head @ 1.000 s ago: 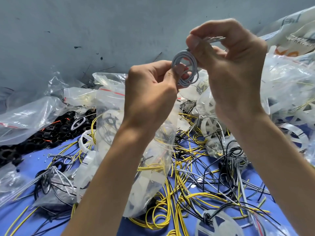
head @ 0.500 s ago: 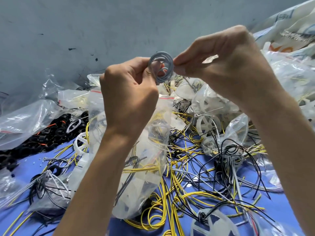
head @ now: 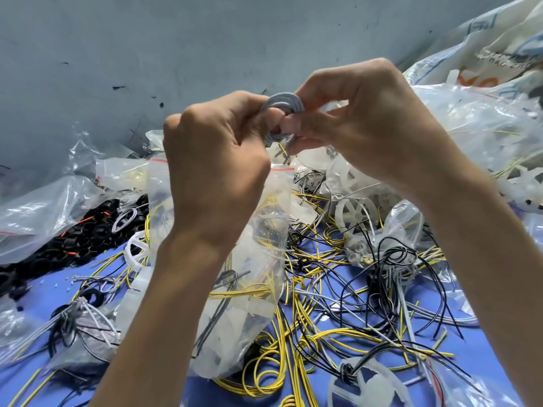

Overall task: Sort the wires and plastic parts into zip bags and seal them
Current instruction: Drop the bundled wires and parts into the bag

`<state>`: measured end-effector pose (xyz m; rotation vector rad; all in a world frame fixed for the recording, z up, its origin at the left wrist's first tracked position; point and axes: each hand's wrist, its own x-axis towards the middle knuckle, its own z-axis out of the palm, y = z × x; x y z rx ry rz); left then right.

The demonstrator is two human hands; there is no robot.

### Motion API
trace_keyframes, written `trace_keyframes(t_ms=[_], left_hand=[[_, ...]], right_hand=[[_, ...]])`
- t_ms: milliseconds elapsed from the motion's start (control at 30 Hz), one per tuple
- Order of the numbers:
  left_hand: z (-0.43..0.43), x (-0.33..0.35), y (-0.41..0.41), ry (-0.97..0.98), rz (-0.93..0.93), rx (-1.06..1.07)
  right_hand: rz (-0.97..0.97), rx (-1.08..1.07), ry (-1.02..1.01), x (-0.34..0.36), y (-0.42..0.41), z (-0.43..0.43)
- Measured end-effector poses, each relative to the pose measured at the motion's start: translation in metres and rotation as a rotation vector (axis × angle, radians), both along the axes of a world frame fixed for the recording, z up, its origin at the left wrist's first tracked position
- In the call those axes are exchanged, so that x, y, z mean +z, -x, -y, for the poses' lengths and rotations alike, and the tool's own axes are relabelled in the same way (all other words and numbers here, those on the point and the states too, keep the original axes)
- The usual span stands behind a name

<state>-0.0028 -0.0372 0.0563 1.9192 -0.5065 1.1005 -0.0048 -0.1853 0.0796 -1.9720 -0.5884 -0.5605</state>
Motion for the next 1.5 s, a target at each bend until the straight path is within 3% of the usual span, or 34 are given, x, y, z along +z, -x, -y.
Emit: trace_keyframes(t_ms=[333,533,867,1300,1500], left_hand=[[0.008,-0.007,-0.004,0.234,-0.097,-0.124],[0.008,-0.01,-0.008,0.224,-0.1,-0.1],[0.004,-0.005,-0.009,0.467,-0.107,-0.286],[-0.009,0.002,-0.01,0.359,-0.14,-0.333],[-0.012,0.0,-0.011,0.447,-0.214,-0.461]], right_hand=[[-0.112,0.176,-0.366,-0.008,-0.01,-0.001],[-0.1,0.208,-0.38,-0.011,-0.012,-0.002],[-0.096,0.257,-0.333,-0.012,-0.011,-0.003],[-0.037,0.286,-0.311,-0.014,-0.008,-0.013],[-0.017,0.275,-0.321,-0.013,-0.007,-0.017]])
